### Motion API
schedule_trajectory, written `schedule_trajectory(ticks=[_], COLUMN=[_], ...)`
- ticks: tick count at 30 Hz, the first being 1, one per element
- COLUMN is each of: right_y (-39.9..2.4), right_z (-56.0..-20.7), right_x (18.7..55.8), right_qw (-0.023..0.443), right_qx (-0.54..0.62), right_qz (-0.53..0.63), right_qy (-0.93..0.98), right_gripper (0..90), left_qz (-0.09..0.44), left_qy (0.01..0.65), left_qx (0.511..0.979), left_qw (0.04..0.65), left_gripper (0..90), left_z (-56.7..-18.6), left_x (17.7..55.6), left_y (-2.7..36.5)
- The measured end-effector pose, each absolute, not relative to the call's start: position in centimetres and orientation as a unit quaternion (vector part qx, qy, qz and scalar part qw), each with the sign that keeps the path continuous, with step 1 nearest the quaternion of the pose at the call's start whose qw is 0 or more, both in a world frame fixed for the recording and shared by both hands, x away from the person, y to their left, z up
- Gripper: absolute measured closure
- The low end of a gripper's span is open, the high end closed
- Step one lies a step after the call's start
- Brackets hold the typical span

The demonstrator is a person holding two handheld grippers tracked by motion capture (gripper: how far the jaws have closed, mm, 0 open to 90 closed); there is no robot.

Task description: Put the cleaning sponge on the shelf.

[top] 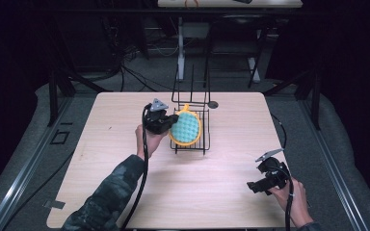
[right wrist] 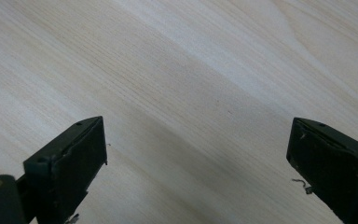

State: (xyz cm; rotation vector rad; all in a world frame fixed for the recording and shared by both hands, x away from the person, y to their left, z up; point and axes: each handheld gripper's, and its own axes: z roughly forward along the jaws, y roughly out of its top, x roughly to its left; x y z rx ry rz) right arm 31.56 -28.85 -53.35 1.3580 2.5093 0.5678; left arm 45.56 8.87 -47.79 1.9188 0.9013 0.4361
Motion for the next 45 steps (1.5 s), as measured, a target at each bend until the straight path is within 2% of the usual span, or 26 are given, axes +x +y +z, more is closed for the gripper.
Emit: schedule_trajectory(ticks=[23,45], right_y=[-28.7,-28.8], right_z=[-53.4,-53.4], right_x=[31.4,31.4], right_qw=[0.115,0.116], right_qx=[0.464,0.462], right_qz=[0.193,0.196], right_qy=[0.857,0.857], right_gripper=[4.2,4.2], left_qz=[0.121,0.12], left_qy=[0.413,0.44], left_qx=[0.781,0.787], left_qw=[0.452,0.416], left_gripper=[88.0,87.7], left_z=[-51.5,-52.9], left_x=[48.7,50.2], left_y=[6.9,6.7])
